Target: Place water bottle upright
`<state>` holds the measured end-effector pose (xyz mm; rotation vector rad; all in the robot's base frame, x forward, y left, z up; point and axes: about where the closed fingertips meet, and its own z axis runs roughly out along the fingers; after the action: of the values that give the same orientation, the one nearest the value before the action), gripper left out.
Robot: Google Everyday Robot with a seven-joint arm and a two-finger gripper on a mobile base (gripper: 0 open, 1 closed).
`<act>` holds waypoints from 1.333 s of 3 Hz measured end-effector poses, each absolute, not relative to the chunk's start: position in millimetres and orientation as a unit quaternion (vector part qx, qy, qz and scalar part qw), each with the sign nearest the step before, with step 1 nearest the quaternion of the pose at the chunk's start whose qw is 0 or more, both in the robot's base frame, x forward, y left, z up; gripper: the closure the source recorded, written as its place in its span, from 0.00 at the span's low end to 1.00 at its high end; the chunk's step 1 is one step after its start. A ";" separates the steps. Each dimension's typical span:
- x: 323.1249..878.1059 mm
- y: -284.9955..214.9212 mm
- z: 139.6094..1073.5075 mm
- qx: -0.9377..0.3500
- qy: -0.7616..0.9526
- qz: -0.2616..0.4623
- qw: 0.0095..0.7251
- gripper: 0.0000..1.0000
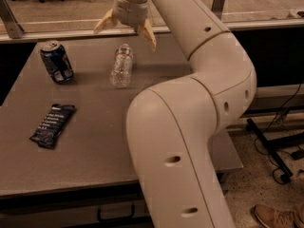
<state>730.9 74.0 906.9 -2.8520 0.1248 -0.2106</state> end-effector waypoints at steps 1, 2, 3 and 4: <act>741.5 76.6 906.7 -0.985 0.033 -0.091 0.143 0.00; 742.3 83.6 888.8 -0.988 0.045 -0.074 0.131 0.00; 737.2 94.4 860.6 -0.990 0.064 -0.036 0.123 0.00; 726.0 102.7 841.9 -0.990 0.080 -0.001 0.118 0.00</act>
Offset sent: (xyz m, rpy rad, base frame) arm -0.0035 0.0025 -0.0327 -0.0915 0.1213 -0.0236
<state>726.0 102.7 841.9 -2.8954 0.2328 -0.0027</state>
